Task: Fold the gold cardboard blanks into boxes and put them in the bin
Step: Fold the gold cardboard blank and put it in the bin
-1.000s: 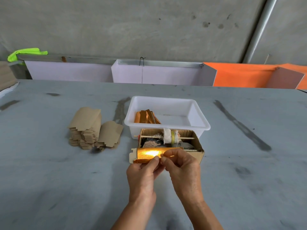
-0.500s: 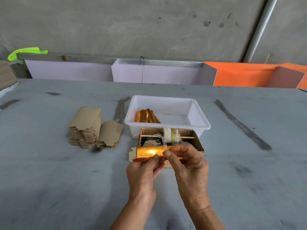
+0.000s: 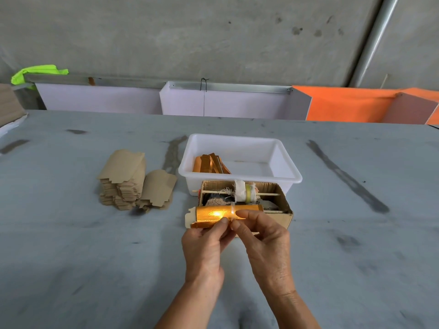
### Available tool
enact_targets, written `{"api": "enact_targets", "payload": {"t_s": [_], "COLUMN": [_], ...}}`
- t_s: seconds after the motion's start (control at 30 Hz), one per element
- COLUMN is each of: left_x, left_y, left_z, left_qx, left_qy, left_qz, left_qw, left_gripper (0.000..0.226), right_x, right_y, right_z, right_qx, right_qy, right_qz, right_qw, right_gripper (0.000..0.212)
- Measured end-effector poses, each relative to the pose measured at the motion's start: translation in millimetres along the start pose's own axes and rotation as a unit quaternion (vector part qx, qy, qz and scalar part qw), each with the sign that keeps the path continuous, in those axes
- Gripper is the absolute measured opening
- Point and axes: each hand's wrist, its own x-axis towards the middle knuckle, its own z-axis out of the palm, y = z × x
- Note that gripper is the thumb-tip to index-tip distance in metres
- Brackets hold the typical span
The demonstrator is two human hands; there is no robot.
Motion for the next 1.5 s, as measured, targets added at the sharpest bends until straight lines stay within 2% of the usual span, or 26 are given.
{"api": "enact_targets", "payload": {"t_s": [0.63, 0.87, 1.13, 1.5], "left_x": [-0.8, -0.8, -0.2, -2.8], "left_y": [1.1, 1.5, 1.7, 1.3], "left_z": [0.3, 0.6, -0.9, -1.6], "left_qx": [0.012, 0.013, 0.02, 0.025], "left_qy": [0.015, 0.014, 0.012, 0.004], "left_qz": [-0.007, -0.005, -0.009, -0.008], "left_qw": [1.0, 1.0, 1.0, 1.0], "left_gripper": [0.016, 0.011, 0.01, 0.013], "right_x": [-0.1, -0.9, 0.8, 5.5], "right_y": [2.9, 2.1, 1.4, -0.8], "right_z": [-1.0, -2.4, -4.2, -5.0], "right_qx": [-0.053, -0.067, -0.083, -0.164], "right_qy": [-0.014, -0.025, -0.041, -0.059], "right_qz": [0.021, 0.025, 0.037, 0.051], "right_qw": [0.998, 0.997, 0.995, 0.983], "right_gripper": [0.024, 0.027, 0.023, 0.024]}}
